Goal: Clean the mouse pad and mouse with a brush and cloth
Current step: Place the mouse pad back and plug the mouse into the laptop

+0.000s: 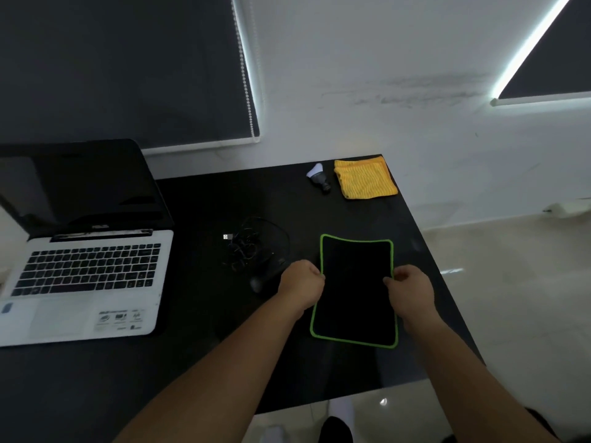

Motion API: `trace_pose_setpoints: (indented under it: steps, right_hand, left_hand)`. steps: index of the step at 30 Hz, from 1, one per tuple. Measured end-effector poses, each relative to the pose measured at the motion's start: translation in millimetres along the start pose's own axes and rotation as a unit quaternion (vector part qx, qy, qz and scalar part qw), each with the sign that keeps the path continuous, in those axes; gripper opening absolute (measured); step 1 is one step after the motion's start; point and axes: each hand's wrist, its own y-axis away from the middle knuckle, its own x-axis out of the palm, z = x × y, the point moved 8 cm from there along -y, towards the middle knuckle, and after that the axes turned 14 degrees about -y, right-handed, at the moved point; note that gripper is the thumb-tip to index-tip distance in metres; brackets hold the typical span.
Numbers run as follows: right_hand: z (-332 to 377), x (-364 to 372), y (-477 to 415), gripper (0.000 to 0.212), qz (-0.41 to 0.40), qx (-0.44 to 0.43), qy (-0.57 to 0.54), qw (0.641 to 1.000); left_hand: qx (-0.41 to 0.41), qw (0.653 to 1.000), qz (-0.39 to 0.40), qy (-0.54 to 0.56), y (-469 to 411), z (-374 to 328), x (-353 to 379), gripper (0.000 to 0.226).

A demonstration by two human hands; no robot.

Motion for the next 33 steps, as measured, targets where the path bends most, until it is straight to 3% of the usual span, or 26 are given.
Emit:
trace_pose_setpoints:
  steps: [4,9,15,24,33]
  right_hand:
    - [42.1,17.1,33.7,0.009,0.004,-0.029,-0.079,0.996]
    - [78.6,95.0,86.7,0.01,0.098,-0.011,-0.161,0.982]
    - [81.1,200.9,135.6,0.009,0.186,0.005,-0.148,0.971]
    - [40.9,252.5,156.1,0.012,0.216,0.055,-0.098,0.97]
    - [29.4,253.3,151.9,0.014,0.208,0.006,0.042,0.977]
  left_hand:
    - [-0.001,0.999,-0.021,0.024,16.5,24.7,-48.9,0.006]
    - [-0.041,0.996,-0.058,0.052,41.9,101.8,-135.1,0.009]
    - [-0.132,0.984,-0.06,0.103,75.1,202.1,-193.7,0.008]
    - [-0.2,0.971,-0.037,0.126,79.0,262.5,-177.7,0.008]
    - [-0.217,0.973,-0.043,0.069,65.8,266.7,-160.4,0.005]
